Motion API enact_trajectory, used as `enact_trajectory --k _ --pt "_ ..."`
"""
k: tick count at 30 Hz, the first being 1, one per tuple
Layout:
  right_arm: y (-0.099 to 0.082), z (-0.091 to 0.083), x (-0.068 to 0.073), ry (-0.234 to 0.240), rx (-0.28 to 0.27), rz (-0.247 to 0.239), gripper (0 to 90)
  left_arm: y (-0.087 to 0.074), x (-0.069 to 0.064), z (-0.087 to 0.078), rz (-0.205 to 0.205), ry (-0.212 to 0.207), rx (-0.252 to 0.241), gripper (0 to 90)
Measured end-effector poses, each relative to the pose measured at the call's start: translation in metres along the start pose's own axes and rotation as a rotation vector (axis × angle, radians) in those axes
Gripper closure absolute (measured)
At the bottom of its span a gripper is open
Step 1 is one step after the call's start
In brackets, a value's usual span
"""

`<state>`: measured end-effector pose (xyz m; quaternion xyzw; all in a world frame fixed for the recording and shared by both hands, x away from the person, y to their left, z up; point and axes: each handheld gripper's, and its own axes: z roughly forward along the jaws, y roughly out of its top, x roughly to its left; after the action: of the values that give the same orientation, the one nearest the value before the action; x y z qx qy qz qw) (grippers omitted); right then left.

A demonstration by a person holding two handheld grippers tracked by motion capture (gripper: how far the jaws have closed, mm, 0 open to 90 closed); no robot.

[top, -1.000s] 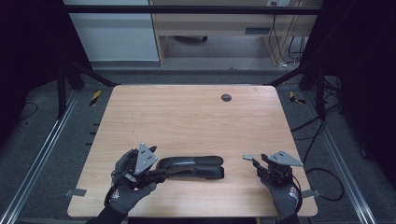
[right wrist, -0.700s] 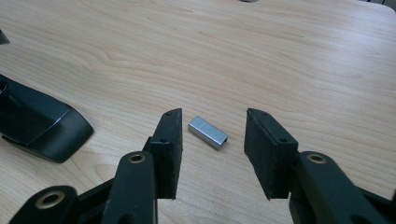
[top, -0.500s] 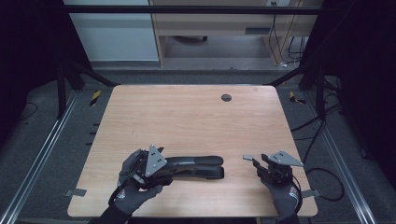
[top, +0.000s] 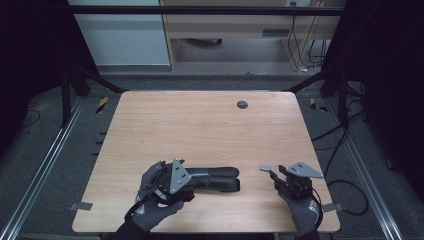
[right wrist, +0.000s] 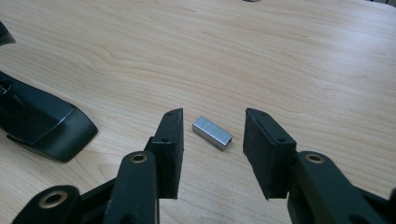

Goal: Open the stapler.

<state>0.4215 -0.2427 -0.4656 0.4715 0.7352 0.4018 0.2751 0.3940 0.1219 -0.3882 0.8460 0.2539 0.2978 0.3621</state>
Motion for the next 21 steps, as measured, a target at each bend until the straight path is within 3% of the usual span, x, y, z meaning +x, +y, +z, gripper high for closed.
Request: enact_trajectory --k 21 --pt "0.0 0.0 0.002 0.014 -0.001 0.007 59.4 0.007 -0.016 0.01 0.059 -0.012 0.021 27.1"
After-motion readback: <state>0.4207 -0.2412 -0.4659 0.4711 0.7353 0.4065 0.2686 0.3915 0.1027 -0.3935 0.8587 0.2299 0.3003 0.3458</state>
